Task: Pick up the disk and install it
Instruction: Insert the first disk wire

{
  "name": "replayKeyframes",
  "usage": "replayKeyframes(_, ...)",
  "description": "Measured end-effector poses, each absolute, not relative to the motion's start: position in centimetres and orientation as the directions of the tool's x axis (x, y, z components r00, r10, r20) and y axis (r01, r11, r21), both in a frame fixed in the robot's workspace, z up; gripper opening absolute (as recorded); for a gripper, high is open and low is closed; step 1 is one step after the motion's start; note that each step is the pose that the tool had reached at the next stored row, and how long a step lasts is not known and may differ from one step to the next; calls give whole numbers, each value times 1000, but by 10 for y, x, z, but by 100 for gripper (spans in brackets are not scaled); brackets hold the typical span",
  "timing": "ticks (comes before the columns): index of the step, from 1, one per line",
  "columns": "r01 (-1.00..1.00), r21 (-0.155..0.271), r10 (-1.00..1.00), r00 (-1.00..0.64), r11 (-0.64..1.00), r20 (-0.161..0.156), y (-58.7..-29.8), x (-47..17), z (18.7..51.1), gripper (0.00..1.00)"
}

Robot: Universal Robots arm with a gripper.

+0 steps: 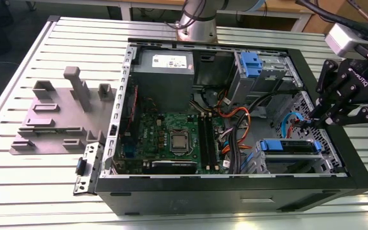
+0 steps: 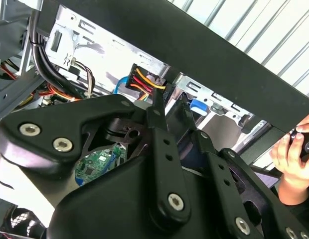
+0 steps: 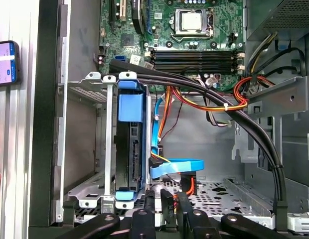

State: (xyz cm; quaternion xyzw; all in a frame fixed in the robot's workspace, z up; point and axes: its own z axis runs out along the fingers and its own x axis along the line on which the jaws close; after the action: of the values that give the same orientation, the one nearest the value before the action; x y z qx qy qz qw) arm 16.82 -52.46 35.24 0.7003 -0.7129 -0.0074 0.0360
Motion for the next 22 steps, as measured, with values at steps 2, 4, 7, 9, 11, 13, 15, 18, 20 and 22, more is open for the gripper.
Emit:
replayKeyframes(2, -998, 61, -999, -17, 19, 42, -525, 168, 352, 30)
replayKeyframes(4, -998, 61, -999, -16, 19, 42, -524, 168, 352, 24)
replayKeyframes(7, -998, 61, -999, -16, 19, 42, -524, 168, 352, 11)
replayKeyframes(9, -998, 61, -999, -16, 19, 42, -524, 168, 352, 11)
replayKeyframes(11, -998, 61, -999, -17, 19, 43, -524, 168, 352, 11)
replayKeyframes(13, -998, 61, -999, -16, 19, 47, -524, 168, 352, 11)
replayKeyframes(15, -998, 61, -999, -17, 20, 50, -524, 168, 352, 18)
replayKeyframes(18, -998, 61, -998, -17, 20, 58, -524, 168, 352, 18)
replayKeyframes(20, -998, 61, -998, -16, 20, 65, -524, 168, 352, 18)
replayKeyframes(22, -998, 60, -997, -17, 21, 72, -524, 168, 352, 19)
